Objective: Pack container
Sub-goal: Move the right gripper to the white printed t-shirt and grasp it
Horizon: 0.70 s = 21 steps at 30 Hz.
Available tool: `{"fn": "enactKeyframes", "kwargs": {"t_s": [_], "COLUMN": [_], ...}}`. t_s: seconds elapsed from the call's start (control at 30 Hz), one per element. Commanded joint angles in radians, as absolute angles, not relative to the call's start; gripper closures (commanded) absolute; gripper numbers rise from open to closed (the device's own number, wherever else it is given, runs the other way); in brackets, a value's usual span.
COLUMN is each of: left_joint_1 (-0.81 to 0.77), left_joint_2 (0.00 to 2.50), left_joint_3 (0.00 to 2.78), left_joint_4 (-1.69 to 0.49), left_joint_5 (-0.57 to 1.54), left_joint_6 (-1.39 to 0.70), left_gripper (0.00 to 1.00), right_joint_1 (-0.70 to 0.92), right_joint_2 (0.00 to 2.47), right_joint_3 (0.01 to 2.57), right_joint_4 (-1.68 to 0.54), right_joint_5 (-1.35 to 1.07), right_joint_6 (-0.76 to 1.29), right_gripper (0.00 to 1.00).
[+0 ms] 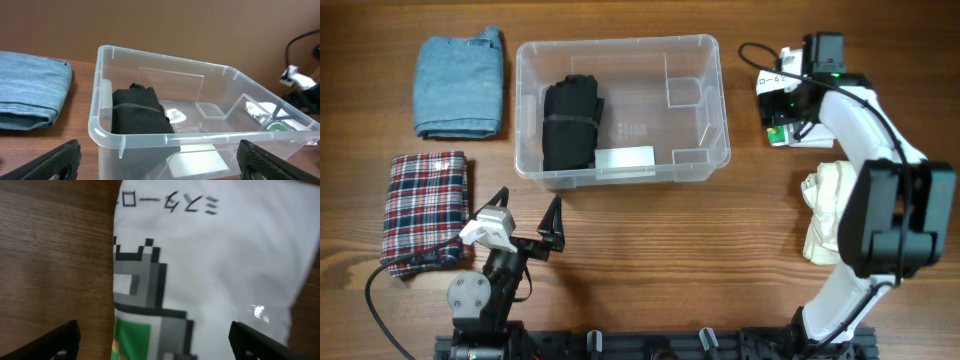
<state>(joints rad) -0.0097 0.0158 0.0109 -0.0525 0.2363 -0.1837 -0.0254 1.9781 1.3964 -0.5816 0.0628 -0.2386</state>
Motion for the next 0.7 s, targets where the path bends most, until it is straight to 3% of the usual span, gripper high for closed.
{"fn": "enactKeyframes", "kwargs": {"t_s": [0.0,0.27,0.37,0.43,0.53,0.57,0.6,0.67], "left_joint_1": [-0.002,-0.002,-0.002,-0.002,-0.002,-0.002,-0.002,-0.002], "left_joint_2": [0.013,0.013,0.013,0.013,0.013,0.013,0.013,0.013], "left_joint_3": [0.006,0.006,0.006,0.006,0.006,0.006,0.006,0.006], "left_joint_4": [-0.054,-0.054,-0.054,-0.054,-0.054,-0.054,-0.054,-0.054], "left_joint_5": [0.234,0.234,0.234,0.234,0.234,0.234,0.234,0.234], "left_joint_6": [-0.164,-0.164,-0.164,-0.164,-0.164,-0.164,-0.164,-0.164], "left_gripper": [0.0,0.0,0.0,0.0,0.0,0.0,0.0,0.0], "right_joint_1": [-0.006,0.002,0.002,0.002,0.002,0.002,0.002,0.002], "right_joint_2": [2.045,2.124,2.151,2.154,2.143,2.14,2.13,2.108], "right_joint_3": [1.393,1.393,1.393,1.393,1.395,1.397,1.406,1.429], "right_joint_4": [-0.551,-0.505,-0.513,-0.517,-0.523,-0.525,-0.538,-0.567], "right_joint_5": [0.133,0.218,0.221,0.221,0.246,0.269,0.292,0.294], "right_joint_6": [-0.262,-0.276,-0.287,-0.285,-0.267,-0.246,-0.217,-0.196], "right_gripper": [0.04,0.06,0.15,0.29,0.63,0.69,0.83,0.94]}}
